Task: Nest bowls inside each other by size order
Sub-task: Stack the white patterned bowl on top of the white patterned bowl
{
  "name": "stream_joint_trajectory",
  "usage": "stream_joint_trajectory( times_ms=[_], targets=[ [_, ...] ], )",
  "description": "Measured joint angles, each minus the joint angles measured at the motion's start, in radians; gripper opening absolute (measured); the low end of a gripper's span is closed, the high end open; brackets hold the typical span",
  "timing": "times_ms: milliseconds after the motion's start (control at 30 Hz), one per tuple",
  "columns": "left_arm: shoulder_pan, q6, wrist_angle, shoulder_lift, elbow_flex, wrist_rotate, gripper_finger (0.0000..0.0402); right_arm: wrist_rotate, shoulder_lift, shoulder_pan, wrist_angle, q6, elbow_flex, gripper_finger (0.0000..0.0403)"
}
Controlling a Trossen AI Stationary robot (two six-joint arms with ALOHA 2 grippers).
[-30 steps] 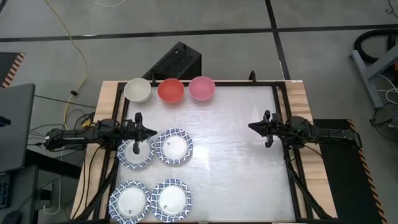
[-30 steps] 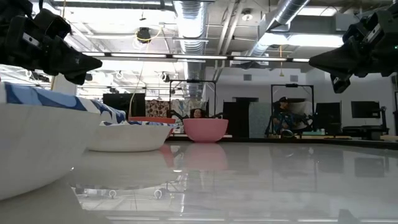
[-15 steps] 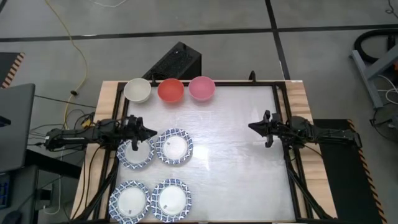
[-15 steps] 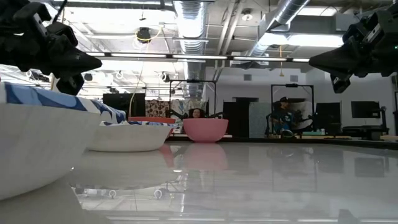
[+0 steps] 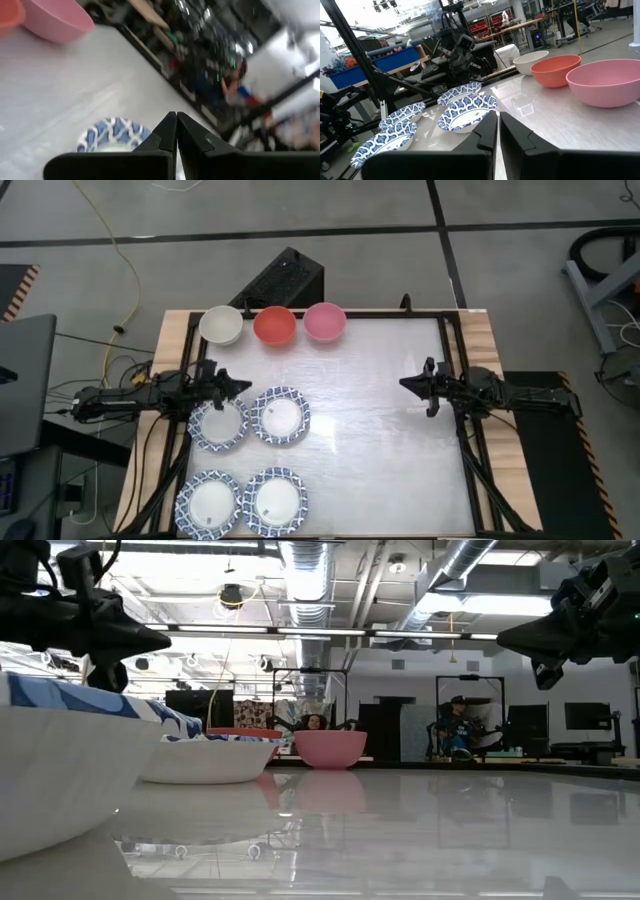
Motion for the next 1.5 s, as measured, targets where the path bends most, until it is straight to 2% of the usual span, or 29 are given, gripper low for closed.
stream_joint_trajectory(
  times_ms=[100,233,433,533,733,833,1100,1300,1500],
  targets=[
    [0.0,-0.025,0.054,0.0,0.0,-0.048,0.0,0.0,0.0,0.0,0.0,0.0,0.0,0.0043],
    [0.0,-0.039,0.12,0.003,0.024,-0.044,0.0,0.0,0.0,0.0,0.0,0.0,0.0,0.0043],
    [0.0,0.015,0.143,0.055,0.164,-0.081,0.0,0.003,0.0,0.0,0.0,0.0,0.0,0.0043],
    [0.0,0.099,0.153,0.131,0.267,-0.112,0.0,0.005,0.0,0.0,0.0,0.053,0.0,0.0043],
    [0.0,0.223,0.154,0.338,0.48,-0.143,0.0,0.008,0.0,0.0,0.003,0.338,0.0,0.0043],
    [0.0,0.276,0.156,0.447,0.572,-0.123,0.0,0.011,0.0,0.0,0.004,0.374,0.0,0.0043],
    [0.0,0.343,0.155,0.67,0.751,-0.176,0.0,0.017,0.0,0.0,0.023,0.426,0.0,0.0043],
    [0.0,0.344,0.147,0.744,0.774,-0.161,0.0,0.02,0.0,-0.009,0.134,0.535,0.0,0.0043],
    [0.0,0.346,0.059,0.747,0.774,-0.009,0.0,0.018,0.001,-0.008,0.261,0.461,0.036,0.0043]
  ],
)
